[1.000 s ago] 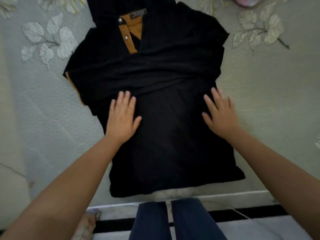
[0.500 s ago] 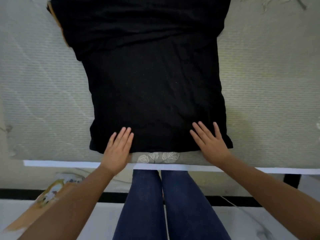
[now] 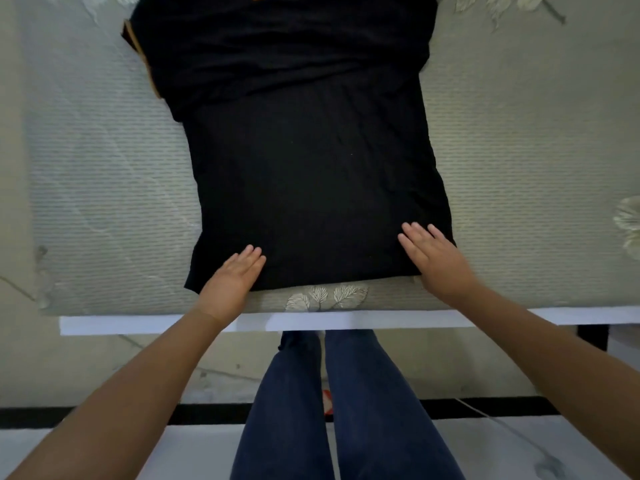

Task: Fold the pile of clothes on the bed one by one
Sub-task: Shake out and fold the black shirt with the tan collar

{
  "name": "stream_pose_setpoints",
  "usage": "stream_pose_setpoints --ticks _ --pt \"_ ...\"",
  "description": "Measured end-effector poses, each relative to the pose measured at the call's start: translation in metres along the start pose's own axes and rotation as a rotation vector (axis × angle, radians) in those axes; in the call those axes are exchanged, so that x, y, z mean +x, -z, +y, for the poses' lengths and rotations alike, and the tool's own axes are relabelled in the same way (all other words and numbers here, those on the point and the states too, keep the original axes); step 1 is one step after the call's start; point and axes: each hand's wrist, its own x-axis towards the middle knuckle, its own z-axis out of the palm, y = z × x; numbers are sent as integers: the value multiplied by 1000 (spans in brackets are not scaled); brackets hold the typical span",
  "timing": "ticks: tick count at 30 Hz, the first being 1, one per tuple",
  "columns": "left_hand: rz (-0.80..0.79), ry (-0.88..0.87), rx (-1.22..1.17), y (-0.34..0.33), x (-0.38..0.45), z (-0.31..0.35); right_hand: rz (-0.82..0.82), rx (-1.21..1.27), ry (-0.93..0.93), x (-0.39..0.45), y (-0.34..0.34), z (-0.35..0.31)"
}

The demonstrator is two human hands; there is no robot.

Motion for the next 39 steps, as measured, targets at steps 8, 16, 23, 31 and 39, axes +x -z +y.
stream_pose_setpoints --ticks 8,16,23,31,39 --pt "-489 25 -127 4 -58 -1 -520 116 -108 -38 6 -66" --pt "-72 170 -102 45 -68 -19 -211 108 -231 -29 51 -58" --pt "342 441 -64 141 6 -47 405 31 -261 61 128 1" --pt "415 619 -38 217 87 -96 222 -55 -317 178 171 73" --pt "560 706 27 259 165 -136 306 -74 -429 273 192 121"
